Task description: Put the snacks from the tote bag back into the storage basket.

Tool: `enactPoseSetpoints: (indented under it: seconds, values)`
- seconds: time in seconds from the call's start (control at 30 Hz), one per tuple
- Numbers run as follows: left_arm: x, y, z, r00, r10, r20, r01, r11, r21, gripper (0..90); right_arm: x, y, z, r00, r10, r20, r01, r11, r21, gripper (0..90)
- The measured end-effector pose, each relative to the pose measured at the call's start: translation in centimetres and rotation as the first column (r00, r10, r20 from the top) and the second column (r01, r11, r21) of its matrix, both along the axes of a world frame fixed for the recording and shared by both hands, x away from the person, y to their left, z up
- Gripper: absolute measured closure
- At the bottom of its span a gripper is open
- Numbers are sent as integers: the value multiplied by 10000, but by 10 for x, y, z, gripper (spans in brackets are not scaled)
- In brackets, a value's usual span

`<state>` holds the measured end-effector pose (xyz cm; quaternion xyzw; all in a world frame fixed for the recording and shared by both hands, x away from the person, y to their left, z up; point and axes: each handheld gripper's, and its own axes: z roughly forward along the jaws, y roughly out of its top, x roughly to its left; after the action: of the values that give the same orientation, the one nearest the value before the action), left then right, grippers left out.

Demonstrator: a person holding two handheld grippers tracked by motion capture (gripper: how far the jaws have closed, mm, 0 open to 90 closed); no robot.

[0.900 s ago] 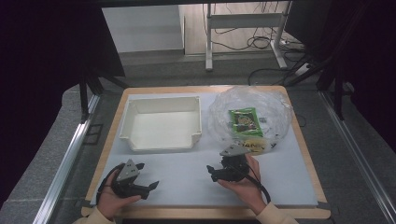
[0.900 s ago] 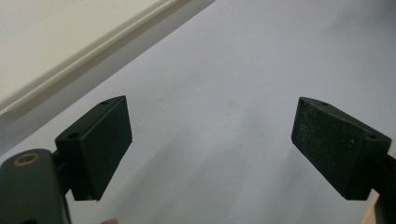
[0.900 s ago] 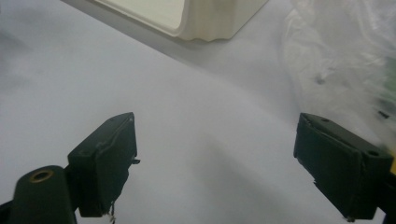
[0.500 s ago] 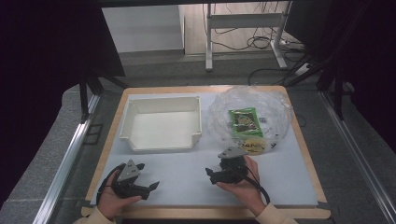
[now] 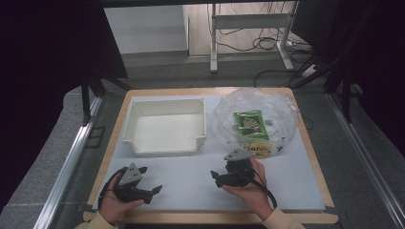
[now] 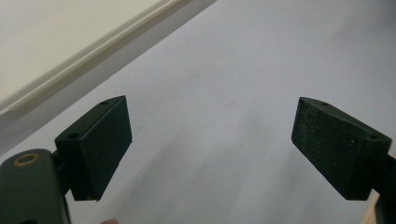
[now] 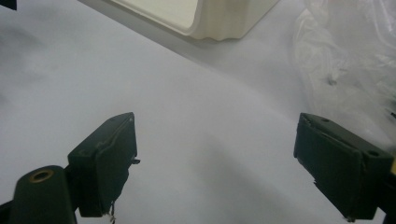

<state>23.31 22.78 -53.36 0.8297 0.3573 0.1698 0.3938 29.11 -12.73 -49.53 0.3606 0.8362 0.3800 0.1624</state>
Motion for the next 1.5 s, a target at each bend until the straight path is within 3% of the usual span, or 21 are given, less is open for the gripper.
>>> enactPoseSetpoints:
  seconds: [0.33, 0.63, 0.9, 1.13, 1.5]
  values:
    - [0, 0, 0, 9999, 127, 48, -127, 9999, -42, 123, -1, -1, 19, 9987, 243, 453, -250, 9996, 152, 149]
    - [0, 1, 1, 9996, 261, 131, -260, 9996, -72, 125, 4, -3, 28, 9988, 449, 219, -453, 9988, 194, 155]
    - [-1, 2, 2, 9997, 187, 148, -185, 9997, -168, 125, 8, 0, 38, 9989, 392, 268, -395, 9992, 77, 169]
    - [-1, 2, 2, 9997, 205, 129, -202, 9996, -172, 125, 17, 0, 47, 9990, 389, 231, -393, 9991, 161, 184]
    - [-1, 1, 1, 9998, 170, 118, -168, 9997, -158, 125, 43, -10, 78, 9991, 137, 406, -160, 9981, 592, 200]
